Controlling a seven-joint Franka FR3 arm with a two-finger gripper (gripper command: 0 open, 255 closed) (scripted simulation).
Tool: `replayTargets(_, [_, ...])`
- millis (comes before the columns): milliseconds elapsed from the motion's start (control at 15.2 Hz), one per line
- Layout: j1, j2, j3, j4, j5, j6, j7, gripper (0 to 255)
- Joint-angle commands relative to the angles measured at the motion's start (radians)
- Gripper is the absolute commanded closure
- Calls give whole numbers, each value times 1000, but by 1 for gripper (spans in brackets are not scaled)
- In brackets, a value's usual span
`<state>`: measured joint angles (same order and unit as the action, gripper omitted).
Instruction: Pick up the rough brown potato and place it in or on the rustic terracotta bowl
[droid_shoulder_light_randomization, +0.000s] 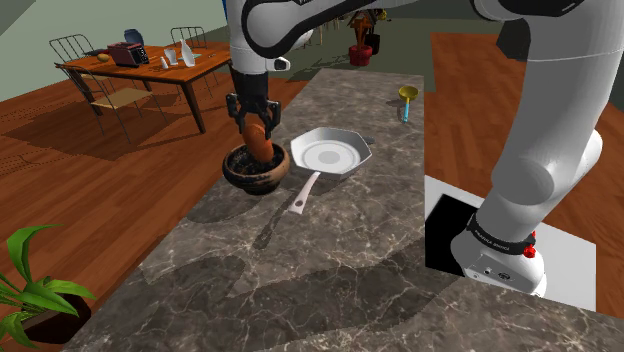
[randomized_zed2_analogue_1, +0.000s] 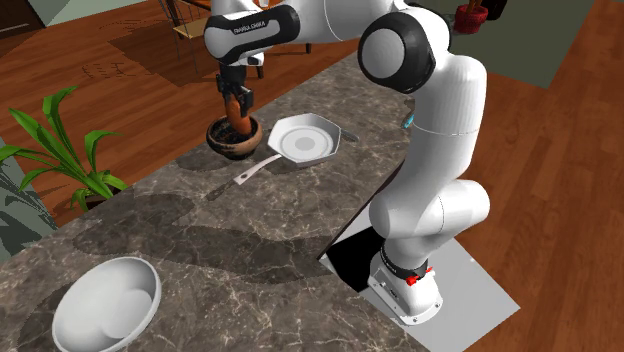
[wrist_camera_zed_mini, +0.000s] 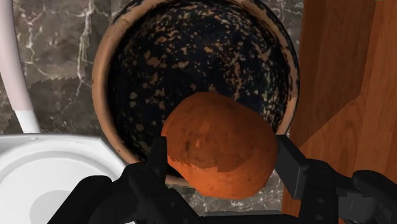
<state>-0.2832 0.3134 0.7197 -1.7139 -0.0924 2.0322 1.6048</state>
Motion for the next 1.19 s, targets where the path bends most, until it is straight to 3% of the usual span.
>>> replayTargets(0, [-4, 4, -4, -12, 0, 0, -2, 255])
replayTargets(198, [-4, 4, -3, -12, 0, 0, -2, 255])
replayTargets(264, [-7, 0, -3, -18, 2, 3, -4, 0])
replayTargets(594, [-4, 4, -3, -12, 0, 0, -2, 0])
replayTargets(858, [-20, -34, 6, 72, 28, -115, -20, 0])
replayTargets(1122, [-19, -34, 6, 72, 28, -115, -20, 0])
